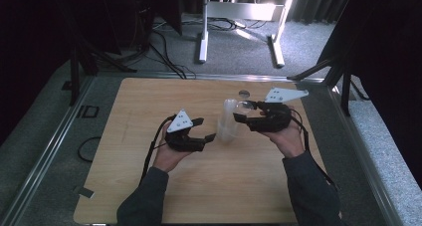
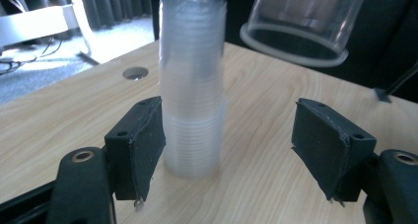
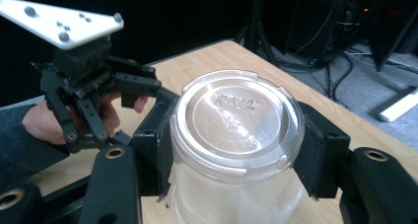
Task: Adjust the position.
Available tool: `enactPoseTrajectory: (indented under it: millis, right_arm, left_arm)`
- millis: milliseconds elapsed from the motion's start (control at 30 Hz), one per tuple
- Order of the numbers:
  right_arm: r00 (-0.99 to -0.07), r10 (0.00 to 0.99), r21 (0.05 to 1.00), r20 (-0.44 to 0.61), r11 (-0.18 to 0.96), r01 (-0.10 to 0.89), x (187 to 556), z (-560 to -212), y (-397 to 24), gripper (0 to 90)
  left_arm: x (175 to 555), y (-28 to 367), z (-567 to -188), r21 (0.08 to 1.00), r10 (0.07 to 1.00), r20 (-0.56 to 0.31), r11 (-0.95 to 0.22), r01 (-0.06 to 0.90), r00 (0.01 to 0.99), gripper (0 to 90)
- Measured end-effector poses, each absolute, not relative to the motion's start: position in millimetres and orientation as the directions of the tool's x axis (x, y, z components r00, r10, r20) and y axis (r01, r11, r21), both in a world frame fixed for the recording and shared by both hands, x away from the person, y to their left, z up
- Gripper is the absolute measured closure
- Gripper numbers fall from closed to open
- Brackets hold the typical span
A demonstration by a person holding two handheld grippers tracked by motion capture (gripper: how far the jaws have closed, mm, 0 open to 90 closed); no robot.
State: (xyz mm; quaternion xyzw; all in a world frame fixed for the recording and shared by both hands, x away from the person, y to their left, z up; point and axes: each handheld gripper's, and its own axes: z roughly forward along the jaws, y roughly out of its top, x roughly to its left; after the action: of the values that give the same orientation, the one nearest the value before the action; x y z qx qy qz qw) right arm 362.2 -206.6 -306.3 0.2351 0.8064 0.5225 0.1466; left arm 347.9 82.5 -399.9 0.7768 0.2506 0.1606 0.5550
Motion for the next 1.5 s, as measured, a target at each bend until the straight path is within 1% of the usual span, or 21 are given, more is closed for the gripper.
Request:
enactPoseTrajectory:
  millis: [200,467,600,833,1033,1200,1500]
  right_arm:
    - [-0.852,0.522,0.92,0.03,0.319,0.228,359,-310,-206,40.7]
    - [-0.863,0.494,0.928,0.108,0.26,0.265,361,-318,-206,40.7]
    - [-0.87,0.475,0.93,0.13,0.245,0.273,361,-320,-202,40.7]
    - [-0.874,0.461,0.93,0.153,0.232,0.286,363,-324,-198,40.7]
    - [-0.874,0.452,0.931,0.177,0.211,0.297,364,-326,-196,40.7]
    - [-0.876,0.444,0.932,0.19,0.199,0.303,365,-327,-195,40.7]
    - [-0.877,0.432,0.932,0.211,0.181,0.314,365,-327,-195,40.6]
  left_arm:
    - [339,83,-387,0.961,0.542,-0.033,-0.214,0.176,0.84,27.5]
    - [333,74,-380,0.971,0.498,-0.014,-0.201,0.131,0.867,27.3]
    - [333,70,-379,0.97,0.492,-0.007,-0.209,0.126,0.871,27.0]
    - [335,69,-380,0.977,0.5,-0.017,-0.175,0.12,0.866,26.4]
    - [336,66,-382,0.981,0.496,-0.023,-0.156,0.115,0.868,24.3]
    - [338,62,-385,0.986,0.487,-0.058,-0.111,0.127,0.871,22.5]
    - [340,56,-389,0.989,0.479,-0.071,-0.082,0.125,0.875,19.4]
